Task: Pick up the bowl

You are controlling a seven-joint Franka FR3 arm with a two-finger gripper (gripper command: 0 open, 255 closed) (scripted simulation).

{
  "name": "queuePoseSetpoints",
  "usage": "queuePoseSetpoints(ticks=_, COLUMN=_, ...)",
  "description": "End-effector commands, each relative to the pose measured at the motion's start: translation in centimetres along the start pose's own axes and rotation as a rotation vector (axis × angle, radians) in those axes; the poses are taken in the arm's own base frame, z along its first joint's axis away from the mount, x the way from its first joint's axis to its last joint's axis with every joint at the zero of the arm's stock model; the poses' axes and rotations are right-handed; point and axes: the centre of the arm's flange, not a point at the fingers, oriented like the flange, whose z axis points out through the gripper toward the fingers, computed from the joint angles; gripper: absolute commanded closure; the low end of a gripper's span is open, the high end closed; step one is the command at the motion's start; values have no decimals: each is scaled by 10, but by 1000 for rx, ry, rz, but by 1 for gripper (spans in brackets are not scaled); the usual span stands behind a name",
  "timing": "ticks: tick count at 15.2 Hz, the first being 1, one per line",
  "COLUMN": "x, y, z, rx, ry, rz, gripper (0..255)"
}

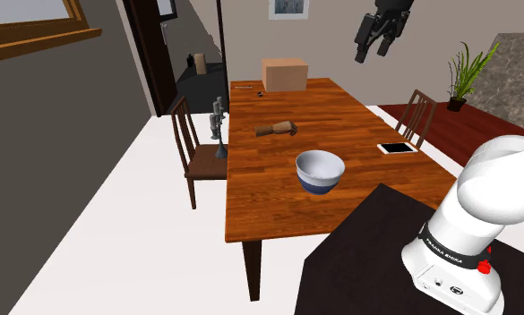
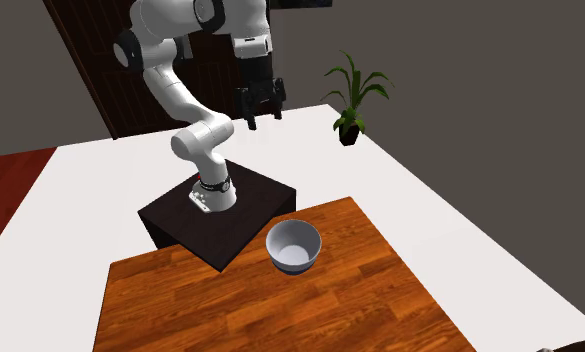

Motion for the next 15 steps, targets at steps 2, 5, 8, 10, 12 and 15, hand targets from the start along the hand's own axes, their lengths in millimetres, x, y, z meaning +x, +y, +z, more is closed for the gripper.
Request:
queuePoseSetpoints(ticks=2, x=2, y=-5, z=12, rx=-5, ry=-4, rz=6, gripper=0)
queuePoseSetpoints(ticks=5, x=9, y=-20, z=50, rx=-21, ry=-16, rz=25, gripper=0)
queuePoseSetpoints(ticks=8, x=15, y=-34, z=87, rx=-37, ry=-27, rz=43, gripper=0)
queuePoseSetpoints(ticks=10, x=19, y=-43, z=113, rx=-48, ry=-35, rz=56, gripper=0)
queuePoseSetpoints(ticks=12, x=23, y=-52, z=138, rx=-59, ry=-43, rz=68, gripper=0)
queuePoseSetpoints(ticks=15, x=28, y=-64, z=176, rx=-75, ry=-54, rz=87, gripper=0)
